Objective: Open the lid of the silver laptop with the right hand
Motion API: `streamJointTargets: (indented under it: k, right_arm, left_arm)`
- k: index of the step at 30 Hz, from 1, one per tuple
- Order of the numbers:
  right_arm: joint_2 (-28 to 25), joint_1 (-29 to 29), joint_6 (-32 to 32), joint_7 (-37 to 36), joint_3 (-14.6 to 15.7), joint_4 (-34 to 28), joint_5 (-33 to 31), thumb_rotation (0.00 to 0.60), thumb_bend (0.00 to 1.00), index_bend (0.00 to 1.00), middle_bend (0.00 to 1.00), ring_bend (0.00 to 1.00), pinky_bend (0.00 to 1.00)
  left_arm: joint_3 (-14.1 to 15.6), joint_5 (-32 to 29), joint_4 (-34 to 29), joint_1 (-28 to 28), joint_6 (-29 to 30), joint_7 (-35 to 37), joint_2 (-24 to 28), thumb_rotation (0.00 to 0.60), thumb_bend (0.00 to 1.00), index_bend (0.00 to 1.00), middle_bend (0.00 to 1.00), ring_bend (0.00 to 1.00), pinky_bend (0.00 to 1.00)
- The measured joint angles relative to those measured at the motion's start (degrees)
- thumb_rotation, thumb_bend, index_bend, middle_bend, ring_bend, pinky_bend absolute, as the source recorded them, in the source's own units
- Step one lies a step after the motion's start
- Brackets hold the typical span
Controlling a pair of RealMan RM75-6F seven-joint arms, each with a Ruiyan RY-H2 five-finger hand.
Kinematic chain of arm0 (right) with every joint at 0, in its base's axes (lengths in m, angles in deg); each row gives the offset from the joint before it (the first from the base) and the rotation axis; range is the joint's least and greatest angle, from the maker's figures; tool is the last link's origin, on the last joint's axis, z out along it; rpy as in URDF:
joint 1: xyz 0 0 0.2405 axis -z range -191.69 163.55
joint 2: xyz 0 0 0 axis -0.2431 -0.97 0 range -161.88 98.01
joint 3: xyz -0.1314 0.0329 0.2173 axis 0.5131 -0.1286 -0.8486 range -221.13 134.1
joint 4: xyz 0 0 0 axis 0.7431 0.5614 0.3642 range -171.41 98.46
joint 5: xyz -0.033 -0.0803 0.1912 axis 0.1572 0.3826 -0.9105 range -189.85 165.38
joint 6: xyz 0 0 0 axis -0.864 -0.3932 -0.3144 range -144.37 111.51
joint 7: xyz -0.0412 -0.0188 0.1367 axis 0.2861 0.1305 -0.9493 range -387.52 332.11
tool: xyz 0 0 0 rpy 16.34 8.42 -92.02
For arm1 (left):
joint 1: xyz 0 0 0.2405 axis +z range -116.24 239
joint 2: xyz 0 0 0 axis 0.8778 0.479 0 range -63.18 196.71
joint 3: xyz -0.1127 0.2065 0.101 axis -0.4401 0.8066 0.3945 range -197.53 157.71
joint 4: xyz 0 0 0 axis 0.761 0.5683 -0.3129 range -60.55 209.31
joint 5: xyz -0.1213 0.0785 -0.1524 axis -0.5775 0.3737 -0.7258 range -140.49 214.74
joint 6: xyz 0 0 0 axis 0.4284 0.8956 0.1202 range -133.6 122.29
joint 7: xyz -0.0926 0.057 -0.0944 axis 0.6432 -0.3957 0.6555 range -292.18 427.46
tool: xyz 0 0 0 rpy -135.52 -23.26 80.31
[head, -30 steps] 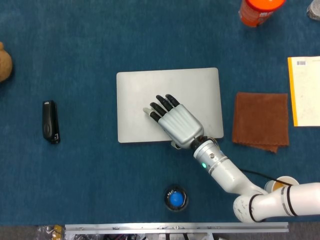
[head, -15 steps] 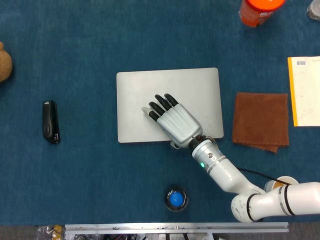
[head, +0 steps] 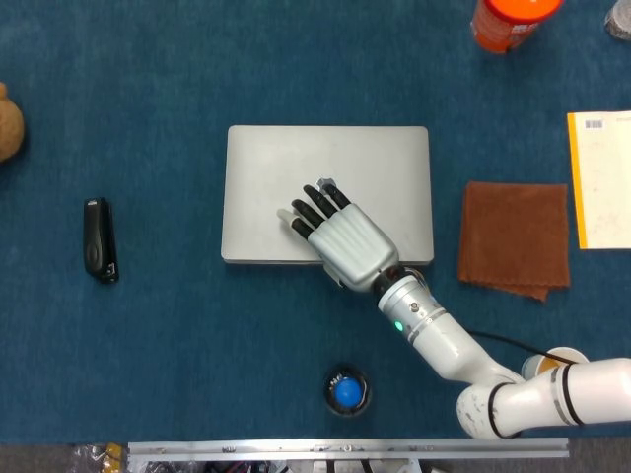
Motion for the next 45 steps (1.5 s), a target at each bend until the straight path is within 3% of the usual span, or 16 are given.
streamJointTargets:
  k: [4,9,21,37,45]
  right_arm:
    - [-0.4,-0.4,-0.5,0.8,-0.5,-0.9,0.0,0.6,0.34,0.12,0.15,0.0,0.11]
    - [-0.8,-1.0,-1.3,2.0,-1.2,-1.7,0.0,0.6,0.34,0.12,0.15,0.0,0.11]
    - [-2.1,-2.4,-3.2,5.5,-2.7,-4.1,-0.9,0.6,0.34,0.12,0.15,0.0,0.11]
    - [-3.3,-4.5,-5.5,9.4,-4.2,-6.0,-2.3,0.6,0.34,0.12,0.15,0.0,0.11]
    - [-3.4,-5.3,-6.3,10.1,-4.7,-6.2,-3.0,0.6,0.34,0.12,0.15,0.0,0.11]
  left_arm:
    - [-0.1,0.3,0.1,-0.6,-0.5,-0.1,0.1,0.6,0.4,0.18,0.15,0.06,0.05]
    - [0.1,1.6,0.4,-1.7,-1.8,0.1,0.3,0.6,0.4,0.28,0.23,0.11,0.05]
    - [2.0,6.1,0.6,-4.5,-5.1,0.0,0.4,0.6,0.4,0.29,0.3,0.18,0.05]
    - [6.1,12.5,-2.4,-8.3,-10.5,0.7,2.1,0.6,0.4,0.29,0.29,0.18,0.05]
    - [7.1,15.1,-4.2,-12.0,-14.7,1.0,2.8,0.6,0.4,0.21,0.2,0.18,0.05]
